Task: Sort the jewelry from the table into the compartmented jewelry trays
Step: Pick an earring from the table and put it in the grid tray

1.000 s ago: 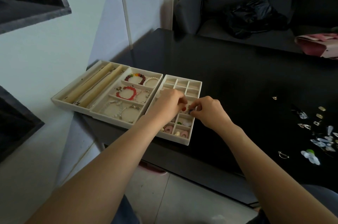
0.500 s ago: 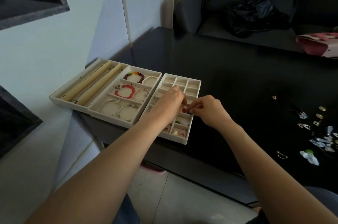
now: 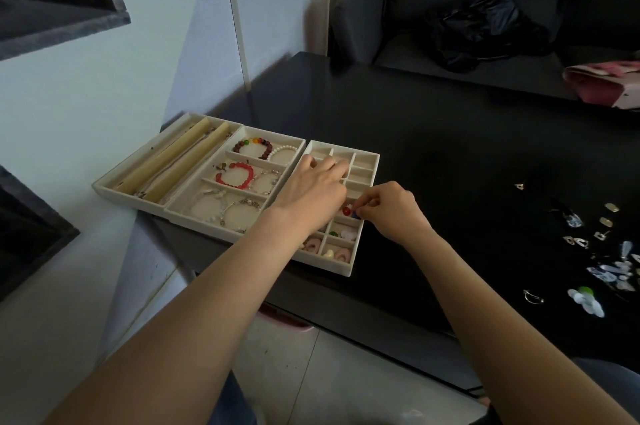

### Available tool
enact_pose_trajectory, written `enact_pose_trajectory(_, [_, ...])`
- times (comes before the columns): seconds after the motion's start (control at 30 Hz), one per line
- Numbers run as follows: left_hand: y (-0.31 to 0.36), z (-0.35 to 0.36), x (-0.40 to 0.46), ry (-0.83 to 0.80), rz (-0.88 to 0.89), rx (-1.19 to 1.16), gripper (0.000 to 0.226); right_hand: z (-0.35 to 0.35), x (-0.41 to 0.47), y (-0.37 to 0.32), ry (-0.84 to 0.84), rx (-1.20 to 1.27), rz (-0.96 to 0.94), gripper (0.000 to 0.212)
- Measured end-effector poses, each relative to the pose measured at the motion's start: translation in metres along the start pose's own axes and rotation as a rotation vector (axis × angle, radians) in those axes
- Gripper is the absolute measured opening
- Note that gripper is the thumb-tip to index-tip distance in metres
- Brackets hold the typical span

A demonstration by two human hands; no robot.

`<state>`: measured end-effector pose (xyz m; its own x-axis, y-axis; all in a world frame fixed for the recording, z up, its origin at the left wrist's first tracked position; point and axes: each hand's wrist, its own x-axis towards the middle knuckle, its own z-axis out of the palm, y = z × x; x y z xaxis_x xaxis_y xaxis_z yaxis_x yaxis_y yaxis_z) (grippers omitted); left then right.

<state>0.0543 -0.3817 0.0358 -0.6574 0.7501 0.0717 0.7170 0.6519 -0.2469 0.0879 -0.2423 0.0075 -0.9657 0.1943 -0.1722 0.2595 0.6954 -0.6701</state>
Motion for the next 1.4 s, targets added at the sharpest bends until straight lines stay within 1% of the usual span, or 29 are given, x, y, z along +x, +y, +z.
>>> enact_pose_trajectory(0.13, [0.003,-0.002,0.001,-0.024,0.010,0.038,0.023,0.002,0.001,0.001,0.015,0.023,0.031,0.006])
enact_pose_trajectory(0.3, [0.003,-0.002,0.000,0.025,-0.002,-0.012,0.021,0.002,0.002,0.001,0.005,0.044,0.035,0.006])
enact_pose_trajectory(0.5, [-0.001,-0.001,-0.004,-0.028,0.003,-0.062,0.030,0.003,0.004,0.002,0.013,0.034,0.037,0.007])
enact_pose_trajectory(0.67, [-0.002,0.005,-0.006,-0.025,-0.019,-0.163,0.038,-0.001,0.003,0.001,0.005,-0.066,-0.010,0.006])
enact_pose_trajectory(0.77, [-0.003,0.005,-0.006,-0.038,-0.038,-0.209,0.034,-0.005,0.004,0.000,-0.034,-0.102,-0.049,0.009])
enact_pose_trajectory(0.87, [-0.004,0.006,-0.007,-0.048,-0.045,-0.219,0.034,-0.010,0.004,0.000,-0.079,-0.143,-0.058,0.012])
enact_pose_trajectory(1.07, [-0.003,0.005,-0.005,-0.059,-0.045,-0.207,0.035,-0.015,0.004,-0.002,-0.108,-0.238,-0.064,0.023])
enact_pose_trajectory(1.23, [-0.003,0.007,-0.006,-0.067,-0.047,-0.204,0.043,-0.017,0.000,-0.005,-0.120,-0.368,-0.069,0.031])
enact_pose_trajectory(1.4, [-0.003,0.008,-0.009,-0.086,-0.033,-0.235,0.048,-0.019,-0.005,-0.001,-0.102,-0.401,-0.100,0.036])
